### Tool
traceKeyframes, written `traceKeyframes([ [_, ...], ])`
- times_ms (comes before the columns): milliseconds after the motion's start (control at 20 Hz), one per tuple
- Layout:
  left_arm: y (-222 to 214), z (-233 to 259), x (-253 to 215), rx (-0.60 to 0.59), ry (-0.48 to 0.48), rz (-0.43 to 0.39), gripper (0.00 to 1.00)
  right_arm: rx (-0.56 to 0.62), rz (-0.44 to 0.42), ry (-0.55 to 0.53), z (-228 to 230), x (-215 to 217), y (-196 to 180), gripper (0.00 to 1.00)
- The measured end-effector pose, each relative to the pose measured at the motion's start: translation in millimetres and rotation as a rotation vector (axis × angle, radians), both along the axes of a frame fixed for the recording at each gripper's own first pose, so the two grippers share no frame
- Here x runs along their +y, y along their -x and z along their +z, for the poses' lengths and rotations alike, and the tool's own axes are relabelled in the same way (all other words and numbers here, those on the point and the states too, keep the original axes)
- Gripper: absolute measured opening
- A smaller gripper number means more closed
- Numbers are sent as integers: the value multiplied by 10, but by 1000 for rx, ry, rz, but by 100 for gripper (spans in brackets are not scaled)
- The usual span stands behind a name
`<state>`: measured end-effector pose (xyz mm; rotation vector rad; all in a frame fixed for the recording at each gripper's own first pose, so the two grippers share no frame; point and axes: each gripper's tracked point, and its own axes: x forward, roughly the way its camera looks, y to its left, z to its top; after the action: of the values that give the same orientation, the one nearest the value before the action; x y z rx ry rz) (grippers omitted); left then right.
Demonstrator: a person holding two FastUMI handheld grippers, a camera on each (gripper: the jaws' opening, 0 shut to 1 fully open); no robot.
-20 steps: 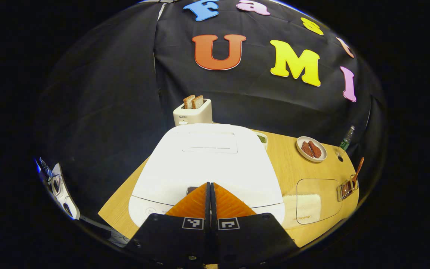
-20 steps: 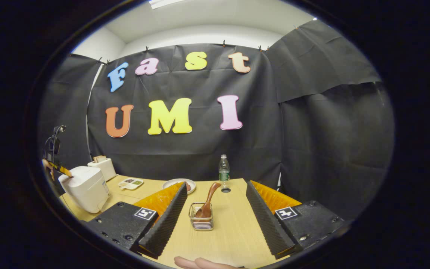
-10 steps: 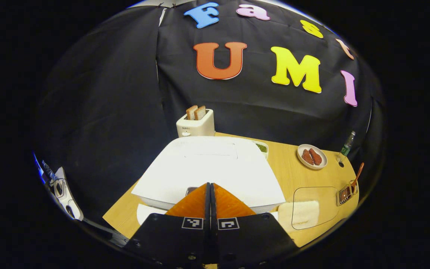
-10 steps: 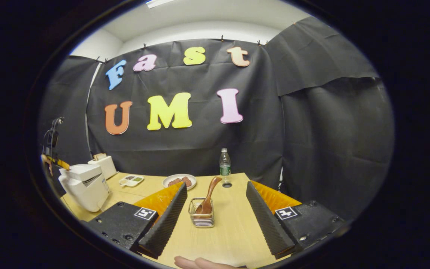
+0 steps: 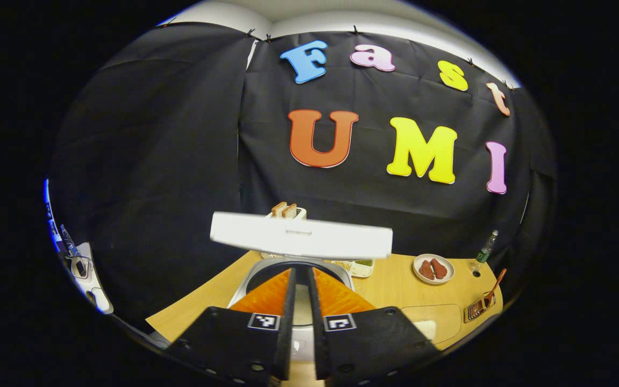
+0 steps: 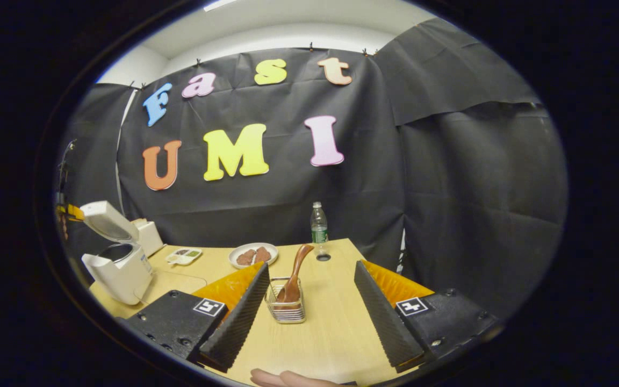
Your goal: Close the left gripper, press the button to open the rice cooker; take a wooden spoon from the chopstick holder with the right hand, scoop a spoonful of rice and pour it into the rice cooker, then put the wooden spoon back into the chopstick holder.
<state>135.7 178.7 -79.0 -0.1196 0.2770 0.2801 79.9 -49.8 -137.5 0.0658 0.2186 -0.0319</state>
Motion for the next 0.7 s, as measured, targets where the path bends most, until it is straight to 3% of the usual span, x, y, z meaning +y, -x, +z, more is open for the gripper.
traceKeyframes([
  [50, 77, 44, -12, -18, -14, 8, 36, 4, 0, -12, -19, 11, -28, 100],
  [100, 146, 59, -51, -29, -25, 0, 46, 10, 4, -23, -49, 46, -51, 100],
  [200, 294, 99, -114, -52, -59, 12, 84, 26, 20, -37, -128, 114, -105, 100],
  [250, 360, 114, -160, -66, -75, 11, 91, 30, 28, -38, -151, 148, -143, 100],
  [700, 990, 43, -655, -175, -61, -47, 93, 58, 86, -26, -516, 285, -755, 100],
])
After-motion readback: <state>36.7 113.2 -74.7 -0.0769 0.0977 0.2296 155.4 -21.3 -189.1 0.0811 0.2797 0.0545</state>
